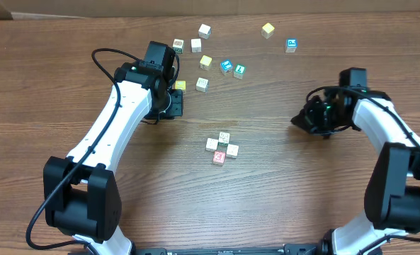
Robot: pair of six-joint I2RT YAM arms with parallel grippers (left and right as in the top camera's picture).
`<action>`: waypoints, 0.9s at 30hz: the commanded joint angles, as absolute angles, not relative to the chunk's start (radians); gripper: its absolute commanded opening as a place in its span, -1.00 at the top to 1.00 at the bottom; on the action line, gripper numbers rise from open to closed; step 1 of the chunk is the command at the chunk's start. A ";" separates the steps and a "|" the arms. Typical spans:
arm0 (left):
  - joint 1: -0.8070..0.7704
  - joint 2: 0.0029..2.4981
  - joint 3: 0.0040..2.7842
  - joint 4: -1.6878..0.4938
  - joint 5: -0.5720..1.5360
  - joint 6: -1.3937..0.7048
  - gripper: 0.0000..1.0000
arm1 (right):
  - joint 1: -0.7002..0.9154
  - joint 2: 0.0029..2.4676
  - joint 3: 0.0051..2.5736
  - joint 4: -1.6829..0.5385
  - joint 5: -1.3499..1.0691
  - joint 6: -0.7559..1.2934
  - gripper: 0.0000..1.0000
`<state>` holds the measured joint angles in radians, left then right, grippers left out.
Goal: Form a circle
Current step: 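Retract the left gripper up-left and bring the right gripper to the cluster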
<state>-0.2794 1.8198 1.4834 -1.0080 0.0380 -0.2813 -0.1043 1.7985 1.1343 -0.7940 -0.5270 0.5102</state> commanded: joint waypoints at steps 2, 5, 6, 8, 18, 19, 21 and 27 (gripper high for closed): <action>-0.264 1.814 1.487 -0.989 0.019 -0.282 0.86 | -0.001 1.575 1.167 -0.835 -0.416 0.491 0.92; -0.260 1.827 1.487 -0.970 0.021 -0.295 0.89 | 0.102 1.451 1.167 -0.855 -0.257 0.548 0.93; -0.260 1.833 1.487 -0.966 0.023 -0.296 0.89 | 0.137 1.421 1.167 -0.863 -0.208 0.563 0.93; -0.260 1.859 1.487 -0.952 0.027 -0.296 0.90 | 0.247 1.367 1.166 -0.888 -0.064 0.634 0.93; -0.228 1.931 1.488 -0.936 0.035 -0.295 0.87 | 0.550 1.479 1.165 -0.897 0.102 0.824 0.84; -0.227 1.931 1.488 -0.933 0.035 -0.295 0.85 | 0.570 1.499 1.165 -0.893 0.112 0.828 0.81; -0.227 1.931 1.488 -0.927 0.035 -0.295 0.84 | 0.600 1.539 1.165 -0.892 0.134 0.838 0.77; -0.232 1.932 1.487 -0.927 0.060 -0.295 0.91 | 0.616 1.670 1.165 -0.893 0.129 0.838 0.77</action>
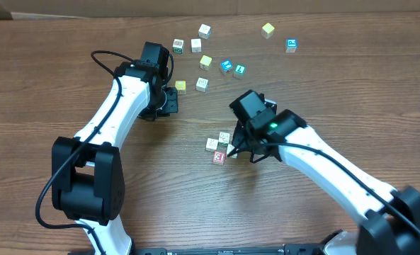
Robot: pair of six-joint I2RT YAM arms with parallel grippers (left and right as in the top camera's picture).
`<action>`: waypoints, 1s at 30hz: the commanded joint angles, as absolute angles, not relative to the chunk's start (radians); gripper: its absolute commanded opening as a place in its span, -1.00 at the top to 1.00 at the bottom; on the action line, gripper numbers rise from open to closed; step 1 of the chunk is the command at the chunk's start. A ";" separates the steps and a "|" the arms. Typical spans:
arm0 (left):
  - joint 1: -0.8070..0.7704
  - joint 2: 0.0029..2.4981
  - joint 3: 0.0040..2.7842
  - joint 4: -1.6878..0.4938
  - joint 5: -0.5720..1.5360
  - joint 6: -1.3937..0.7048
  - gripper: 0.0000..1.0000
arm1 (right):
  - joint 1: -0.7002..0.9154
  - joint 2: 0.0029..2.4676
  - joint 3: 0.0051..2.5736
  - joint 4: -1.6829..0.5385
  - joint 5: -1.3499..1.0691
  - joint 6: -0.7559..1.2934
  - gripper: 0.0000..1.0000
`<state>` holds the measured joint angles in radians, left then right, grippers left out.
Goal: Form a circle
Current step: 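Retract the left gripper up-left and bring the right gripper to the cluster, then hold the right gripper just right of the block cluster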
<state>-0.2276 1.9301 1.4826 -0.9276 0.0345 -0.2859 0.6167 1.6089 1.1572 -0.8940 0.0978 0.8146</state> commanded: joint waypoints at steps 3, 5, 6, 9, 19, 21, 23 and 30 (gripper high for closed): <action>-0.236 1.936 1.488 -0.927 0.060 -0.292 0.90 | 0.610 1.717 1.165 -0.893 0.103 0.839 0.93; -0.236 1.939 1.488 -0.930 0.060 -0.292 0.89 | 0.604 1.733 1.165 -0.892 0.075 0.842 0.93; -0.236 1.940 1.488 -0.931 0.060 -0.292 0.89 | 0.600 1.738 1.164 -0.889 0.063 0.842 0.93; -0.236 1.942 1.487 -0.931 0.060 -0.292 0.89 | 0.595 1.750 1.162 -0.889 0.050 0.842 0.93; -0.236 1.942 1.487 -0.931 0.072 -0.292 0.89 | 0.591 1.775 1.142 -0.881 0.051 0.860 0.93; -0.236 1.942 1.487 -0.931 0.072 -0.292 0.88 | 0.584 1.784 1.139 -0.880 0.049 0.860 0.93; -0.236 1.942 1.487 -0.931 0.072 -0.292 0.88 | 0.572 1.789 1.139 -0.881 0.027 0.848 0.93; -0.236 1.942 1.488 -0.930 0.072 -0.292 0.88 | 0.506 1.790 1.108 -0.888 -0.108 0.830 0.93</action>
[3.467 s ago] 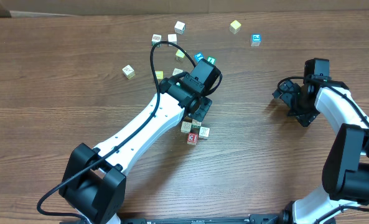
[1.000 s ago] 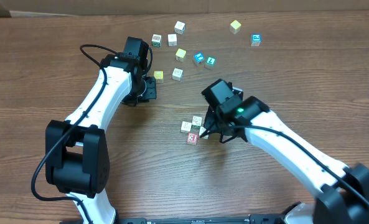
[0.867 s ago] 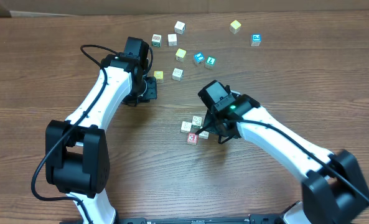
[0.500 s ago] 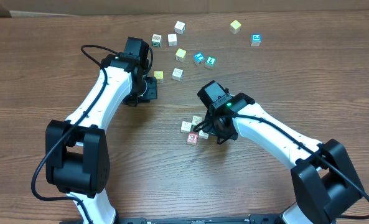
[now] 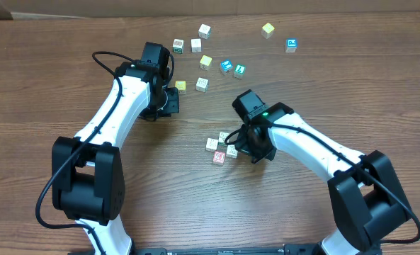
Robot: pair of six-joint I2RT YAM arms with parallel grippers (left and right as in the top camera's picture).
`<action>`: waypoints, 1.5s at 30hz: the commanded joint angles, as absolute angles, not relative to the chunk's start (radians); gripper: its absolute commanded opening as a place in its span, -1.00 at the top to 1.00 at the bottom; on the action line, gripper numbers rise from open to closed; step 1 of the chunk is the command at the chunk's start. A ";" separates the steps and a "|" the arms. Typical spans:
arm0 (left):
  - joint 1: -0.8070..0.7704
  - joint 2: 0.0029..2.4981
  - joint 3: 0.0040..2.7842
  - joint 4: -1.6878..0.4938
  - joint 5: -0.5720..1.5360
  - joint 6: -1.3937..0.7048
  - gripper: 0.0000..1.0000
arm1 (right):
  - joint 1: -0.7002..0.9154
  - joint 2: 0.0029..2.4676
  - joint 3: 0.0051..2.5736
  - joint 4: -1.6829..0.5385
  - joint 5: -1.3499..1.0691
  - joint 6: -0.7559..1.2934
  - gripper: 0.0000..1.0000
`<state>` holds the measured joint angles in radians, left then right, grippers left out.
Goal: Form a circle
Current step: 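Hold the right gripper just right of the block cluster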
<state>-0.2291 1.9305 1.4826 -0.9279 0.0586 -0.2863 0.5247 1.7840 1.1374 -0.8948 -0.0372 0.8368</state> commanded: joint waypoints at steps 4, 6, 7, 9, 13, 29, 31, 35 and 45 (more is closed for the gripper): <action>-0.236 1.942 1.488 -0.930 0.072 -0.292 0.88 | 0.504 1.790 1.089 -0.865 -0.123 0.831 0.93; -0.236 1.942 1.488 -0.930 0.072 -0.292 0.88 | 0.504 1.790 1.089 -0.857 -0.162 0.834 0.93; -0.236 1.942 1.488 -0.929 0.072 -0.292 0.88 | 0.504 1.790 1.088 -0.849 -0.187 0.839 0.93; -0.236 1.942 1.488 -0.929 0.072 -0.292 0.88 | 0.504 1.790 1.087 -0.836 -0.199 0.869 0.93; -0.236 1.942 1.488 -0.930 0.072 -0.292 0.87 | 0.504 1.792 1.085 -0.801 -0.199 0.876 0.93; -0.236 1.942 1.487 -0.930 0.072 -0.292 0.85 | 0.504 1.792 1.085 -0.787 -0.201 0.865 0.93; -0.236 1.942 1.487 -0.930 0.072 -0.292 0.85 | 0.504 1.792 1.085 -0.787 -0.202 0.865 0.93; -0.236 1.942 1.488 -0.930 0.072 -0.292 0.85 | 0.504 1.792 1.085 -0.781 -0.204 0.864 0.93; -0.236 1.942 1.487 -0.930 0.072 -0.292 0.85 | 0.504 1.792 1.085 -0.755 -0.205 0.865 0.93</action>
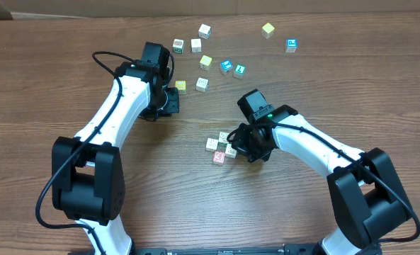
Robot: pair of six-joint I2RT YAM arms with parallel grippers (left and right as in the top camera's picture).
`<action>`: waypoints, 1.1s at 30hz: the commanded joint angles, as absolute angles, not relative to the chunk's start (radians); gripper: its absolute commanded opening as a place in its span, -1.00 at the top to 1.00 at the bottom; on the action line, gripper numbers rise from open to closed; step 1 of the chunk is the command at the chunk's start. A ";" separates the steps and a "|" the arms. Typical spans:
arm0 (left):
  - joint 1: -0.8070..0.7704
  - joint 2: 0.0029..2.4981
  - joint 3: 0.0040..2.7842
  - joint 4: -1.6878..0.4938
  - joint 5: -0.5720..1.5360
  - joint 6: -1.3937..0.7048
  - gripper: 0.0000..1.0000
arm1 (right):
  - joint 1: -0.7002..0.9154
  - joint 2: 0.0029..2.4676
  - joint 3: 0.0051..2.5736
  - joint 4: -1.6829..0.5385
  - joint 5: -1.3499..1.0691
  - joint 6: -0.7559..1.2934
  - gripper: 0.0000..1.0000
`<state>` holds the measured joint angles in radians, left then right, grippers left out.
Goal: Form a circle
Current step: 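Hold the right gripper just right of the block cluster, then raise the right gripper away right and move left gripper toward cluster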
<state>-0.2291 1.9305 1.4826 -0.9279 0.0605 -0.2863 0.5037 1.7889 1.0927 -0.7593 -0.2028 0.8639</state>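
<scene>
A small cluster of lettered cubes (219, 147) lies mid-table: a white one on the left, one at the back, one at the right and a red-marked one in front, touching or nearly so. My right gripper (237, 148) is low against the cluster's right side, its fingers dark and partly hidden under the wrist, so their state is unclear. My left gripper (170, 103) hovers at the left, just below a yellow cube (180, 86), apart from it. Whether the left fingers are open is not readable from above.
Several loose cubes are scattered along the back: white ones (205, 30), a pale yellow one (205, 61), two blue-green ones (232, 68), a white one (202, 83), a yellow one (268, 29) and a blue one (291, 44). A cardboard edge runs along the far side.
My right wrist has shifted slightly to the right and back while its fingers stay at the cluster's right edge. The cubes look almost unmoved. The left arm is still.
At first my right arm was drawn back at the far right and the left gripper sat near the yellow cube. Then the right arm was stretched over to the central cluster, its gripper at the cluster's right side, where it has stayed with small shifts. The left arm barely moved.
</scene>
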 commanded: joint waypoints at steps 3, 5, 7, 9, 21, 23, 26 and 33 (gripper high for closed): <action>-0.236 1.942 1.488 -0.931 0.072 -0.292 0.85 | 0.504 1.792 1.085 -0.762 -0.205 0.868 0.93; -0.236 1.942 1.488 -0.931 0.072 -0.292 0.85 | 0.504 1.792 1.085 -0.768 -0.204 0.868 0.93; -0.236 1.942 1.487 -0.931 0.072 -0.292 0.85 | 0.504 1.792 1.085 -0.780 -0.203 0.867 0.93; -0.236 1.942 1.488 -0.931 0.072 -0.292 0.88 | 0.503 1.792 1.085 -0.788 -0.198 0.867 0.93; -0.236 1.942 1.487 -0.949 0.121 -0.291 0.92 | 0.432 1.792 1.086 -0.790 -0.160 0.783 0.93; -0.237 1.942 1.487 -0.957 0.139 -0.288 0.91 | 0.406 1.792 1.086 -0.789 -0.141 0.780 0.93; -0.248 1.942 1.478 -0.953 0.139 -0.288 0.92 | 0.360 1.792 1.086 -0.778 -0.125 0.753 0.93; -0.331 1.942 1.419 -0.877 0.177 -0.297 0.91 | 0.194 1.792 1.086 -0.741 -0.109 0.701 0.93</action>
<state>-0.2852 1.9312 1.4513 -0.8845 0.1467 -0.2863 0.2642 1.7889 1.0927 -0.7521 -0.1383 0.7311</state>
